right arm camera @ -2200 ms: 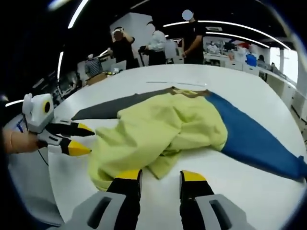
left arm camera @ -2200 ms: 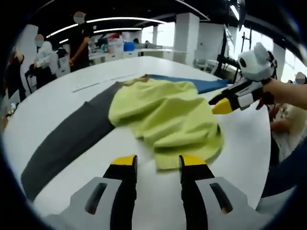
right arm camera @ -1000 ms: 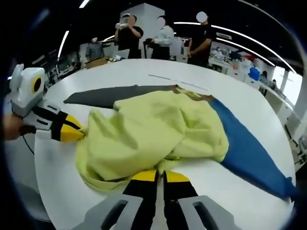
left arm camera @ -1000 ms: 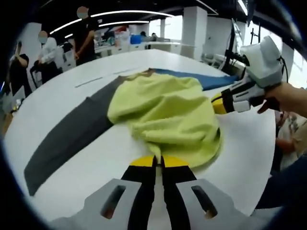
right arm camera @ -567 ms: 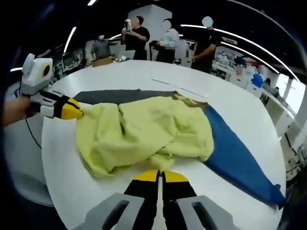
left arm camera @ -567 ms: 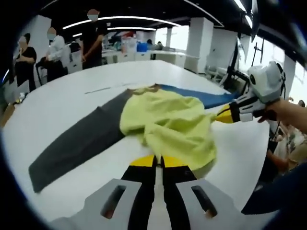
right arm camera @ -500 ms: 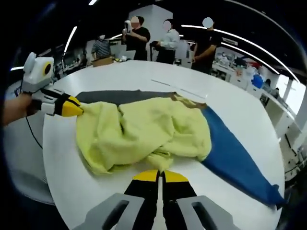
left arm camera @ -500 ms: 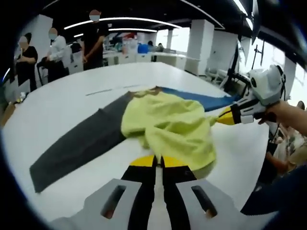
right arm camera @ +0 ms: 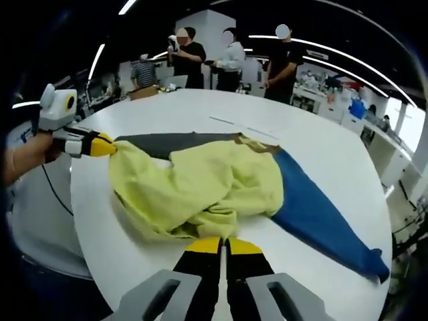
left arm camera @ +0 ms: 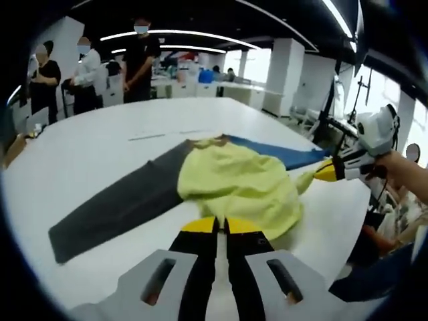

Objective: Fold the garment on the visible template until the final outline fits inside the template.

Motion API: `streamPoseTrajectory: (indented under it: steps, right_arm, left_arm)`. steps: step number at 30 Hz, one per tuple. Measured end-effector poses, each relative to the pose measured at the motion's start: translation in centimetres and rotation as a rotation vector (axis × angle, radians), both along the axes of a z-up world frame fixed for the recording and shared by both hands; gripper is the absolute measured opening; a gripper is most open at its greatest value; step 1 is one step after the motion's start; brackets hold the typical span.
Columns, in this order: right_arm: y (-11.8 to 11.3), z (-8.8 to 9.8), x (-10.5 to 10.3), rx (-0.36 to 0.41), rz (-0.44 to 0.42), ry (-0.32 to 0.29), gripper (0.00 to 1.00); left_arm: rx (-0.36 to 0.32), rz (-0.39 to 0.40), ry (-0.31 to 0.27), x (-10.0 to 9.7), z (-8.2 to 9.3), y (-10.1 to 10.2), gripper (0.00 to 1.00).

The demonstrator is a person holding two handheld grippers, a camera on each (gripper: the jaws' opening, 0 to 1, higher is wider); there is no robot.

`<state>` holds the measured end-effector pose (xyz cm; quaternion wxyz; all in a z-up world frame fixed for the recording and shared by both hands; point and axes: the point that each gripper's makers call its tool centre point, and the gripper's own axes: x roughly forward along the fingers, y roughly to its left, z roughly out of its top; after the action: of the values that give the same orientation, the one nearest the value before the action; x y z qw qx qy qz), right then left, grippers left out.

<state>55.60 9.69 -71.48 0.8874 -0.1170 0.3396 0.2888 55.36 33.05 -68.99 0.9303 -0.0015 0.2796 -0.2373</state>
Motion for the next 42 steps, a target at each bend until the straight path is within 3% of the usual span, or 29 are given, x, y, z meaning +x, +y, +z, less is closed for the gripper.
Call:
streamPoseTrajectory:
  steps: [8, 16, 31, 36, 42]
  right_arm:
    - [-2.2, 0.6, -1.9, -0.008, -0.04, 0.014, 0.0]
    - [-3.4, 0.8, -3.7, -0.031, -0.046, 0.028, 0.0]
    - [-5.0, -2.2, -7.7, -0.051, -0.104, 0.116, 0.0]
    - [-5.6, -3.5, -9.2, -0.061, -0.125, 0.159, 0.0]
    - [-5.3, -4.8, -11.0, -0.1, -0.107, 0.192, 0.0]
  left_arm:
    - [0.004, 0.052, 0.052, -1.3, -1.1, 2.5, 0.02]
    - [0.008, 0.06, 0.089, -3.1, -1.6, 3.4, 0.02]
    - [0.042, 0.05, 0.222, -7.5, -5.6, 3.9, 0.02]
    - [0.059, 0.068, 0.297, -8.8, -7.4, 4.6, 0.02]
    - [0.091, 0.071, 0.319, -9.3, -8.1, 5.1, 0.02]
